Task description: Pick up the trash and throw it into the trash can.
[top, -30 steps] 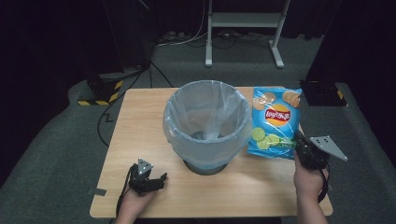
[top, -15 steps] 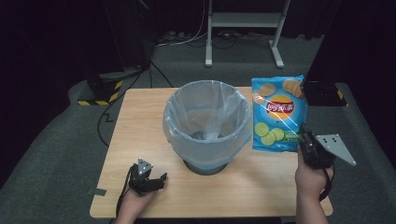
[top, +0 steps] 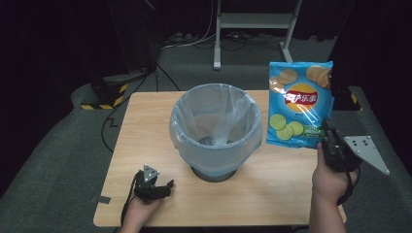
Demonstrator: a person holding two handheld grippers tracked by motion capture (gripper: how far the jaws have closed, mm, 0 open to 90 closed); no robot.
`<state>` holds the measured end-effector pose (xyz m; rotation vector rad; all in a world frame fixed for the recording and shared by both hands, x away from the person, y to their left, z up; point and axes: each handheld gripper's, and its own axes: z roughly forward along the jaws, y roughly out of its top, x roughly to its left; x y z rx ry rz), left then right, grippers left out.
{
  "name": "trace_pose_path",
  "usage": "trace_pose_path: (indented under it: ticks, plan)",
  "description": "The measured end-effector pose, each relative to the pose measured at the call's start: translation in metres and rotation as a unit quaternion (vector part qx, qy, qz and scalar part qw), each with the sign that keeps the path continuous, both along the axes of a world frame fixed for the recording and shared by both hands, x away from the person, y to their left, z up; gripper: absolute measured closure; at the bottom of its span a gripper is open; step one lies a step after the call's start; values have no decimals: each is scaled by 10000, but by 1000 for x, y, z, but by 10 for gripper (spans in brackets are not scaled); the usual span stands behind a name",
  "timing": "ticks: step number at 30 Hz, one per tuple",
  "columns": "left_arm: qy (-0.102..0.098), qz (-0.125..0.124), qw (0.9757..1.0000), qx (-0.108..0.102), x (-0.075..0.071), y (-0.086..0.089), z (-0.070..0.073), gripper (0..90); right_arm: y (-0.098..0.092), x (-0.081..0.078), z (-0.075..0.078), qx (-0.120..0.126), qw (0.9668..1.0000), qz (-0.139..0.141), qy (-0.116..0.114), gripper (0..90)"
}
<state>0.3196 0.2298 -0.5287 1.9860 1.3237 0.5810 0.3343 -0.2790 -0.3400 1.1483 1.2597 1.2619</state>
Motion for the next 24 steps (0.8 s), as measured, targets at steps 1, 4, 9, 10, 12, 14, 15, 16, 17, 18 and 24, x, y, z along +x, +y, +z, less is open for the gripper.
trace_pose_path:
  ticks: [1,4,9,10,12,14,15,16,17,18,24]
  plan:
    - [0,0,10000,0,0,0,0,169,0,-1,3,9,10000,-2,-53,895]
    - [0,1,10000,0,0,0,0,170,1,-3,13,57,9998,-5,-197,896]
    - [0,-1,10000,0,0,0,0,170,9,-6,28,62,9991,21,-425,896]
    - [0,0,10000,-1,0,0,0,169,10,-7,30,68,9989,32,-455,896]
    - [-1,0,10000,-1,0,0,0,170,13,-7,37,69,9985,58,-536,896]
    - [0,1,10000,-2,0,0,0,170,16,-8,42,85,9981,76,-611,897]
    - [-2,2,10000,-3,0,0,0,170,17,-8,45,100,9978,83,-658,897]
    - [-1,2,10000,-2,0,0,0,170,18,-8,49,114,9974,96,-703,897]
    - [-1,2,10000,-2,0,0,0,170,20,-9,54,109,9970,114,-763,897]
    - [-1,2,10000,-3,0,0,0,170,22,-10,58,114,9966,127,-805,897]
    - [0,2,10000,-2,0,0,0,170,31,-12,76,73,9945,230,-1023,896]
